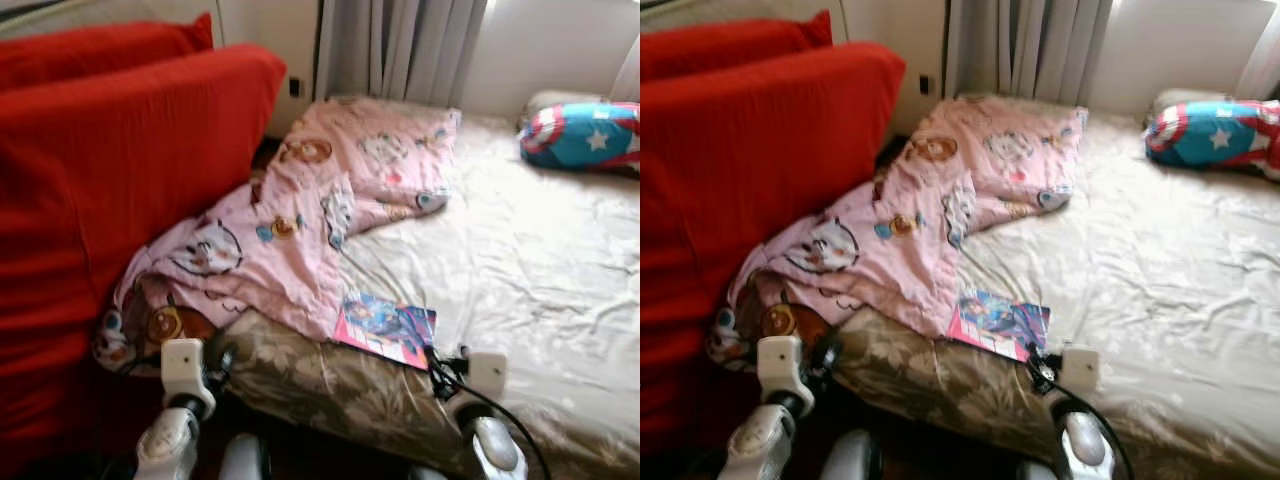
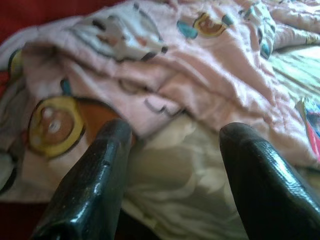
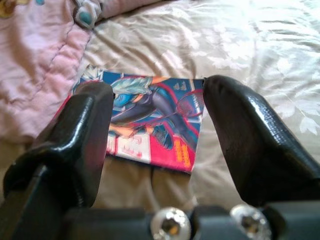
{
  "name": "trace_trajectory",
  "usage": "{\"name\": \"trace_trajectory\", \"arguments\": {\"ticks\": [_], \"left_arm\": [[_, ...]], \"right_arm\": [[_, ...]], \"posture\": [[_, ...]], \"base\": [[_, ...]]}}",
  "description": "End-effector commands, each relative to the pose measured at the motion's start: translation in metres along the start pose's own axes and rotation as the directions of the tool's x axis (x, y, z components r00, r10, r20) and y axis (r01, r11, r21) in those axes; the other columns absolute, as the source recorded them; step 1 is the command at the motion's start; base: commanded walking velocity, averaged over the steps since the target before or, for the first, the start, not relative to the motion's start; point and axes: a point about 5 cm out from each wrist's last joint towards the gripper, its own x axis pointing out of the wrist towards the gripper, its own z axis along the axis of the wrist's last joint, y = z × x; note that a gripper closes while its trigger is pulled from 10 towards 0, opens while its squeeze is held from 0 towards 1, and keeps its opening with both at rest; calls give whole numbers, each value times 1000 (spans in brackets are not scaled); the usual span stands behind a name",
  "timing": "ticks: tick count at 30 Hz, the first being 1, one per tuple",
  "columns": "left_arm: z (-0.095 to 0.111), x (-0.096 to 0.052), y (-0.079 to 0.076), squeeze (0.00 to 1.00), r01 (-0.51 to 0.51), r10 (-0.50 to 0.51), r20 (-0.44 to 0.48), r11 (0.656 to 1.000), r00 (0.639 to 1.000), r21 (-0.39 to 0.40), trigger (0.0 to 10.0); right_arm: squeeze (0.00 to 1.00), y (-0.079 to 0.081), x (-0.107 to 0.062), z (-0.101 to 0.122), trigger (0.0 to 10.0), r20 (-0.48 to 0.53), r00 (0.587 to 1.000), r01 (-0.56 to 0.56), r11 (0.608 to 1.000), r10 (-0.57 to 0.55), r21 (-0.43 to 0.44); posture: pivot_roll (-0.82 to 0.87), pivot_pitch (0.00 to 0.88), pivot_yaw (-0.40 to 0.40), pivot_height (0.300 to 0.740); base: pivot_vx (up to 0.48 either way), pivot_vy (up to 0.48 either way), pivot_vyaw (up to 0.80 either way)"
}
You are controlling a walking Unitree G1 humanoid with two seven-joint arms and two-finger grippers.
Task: Clean up the room
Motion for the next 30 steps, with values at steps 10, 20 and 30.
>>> {"name": "trace_trajectory", "arguments": {"ticks": [10, 20, 30], "left_arm": [[6, 6, -9, 0, 29, -28, 25, 999, 999, -24, 10000], [11, 12, -11, 0, 53, -53, 22, 998, 998, -12, 10000], [21, 19, -12, 0, 16, -13, 67, 999, 998, -47, 10000]], "right_arm": [[0, -9, 0, -2, 10000, -28, 999, 23, 1000, -23, 13], [0, 3, 13, 11, 10000, -5, 999, -37, 999, 37, 21], [0, 7, 29, 26, 10000, -31, 996, -86, 996, 85, -25]], "posture": [[19, 0, -50, 599], [4, 0, -32, 599], [39, 0, -60, 584]], "base": [[226, 0, 0], [0, 0, 0], [0, 0, 0]]}}
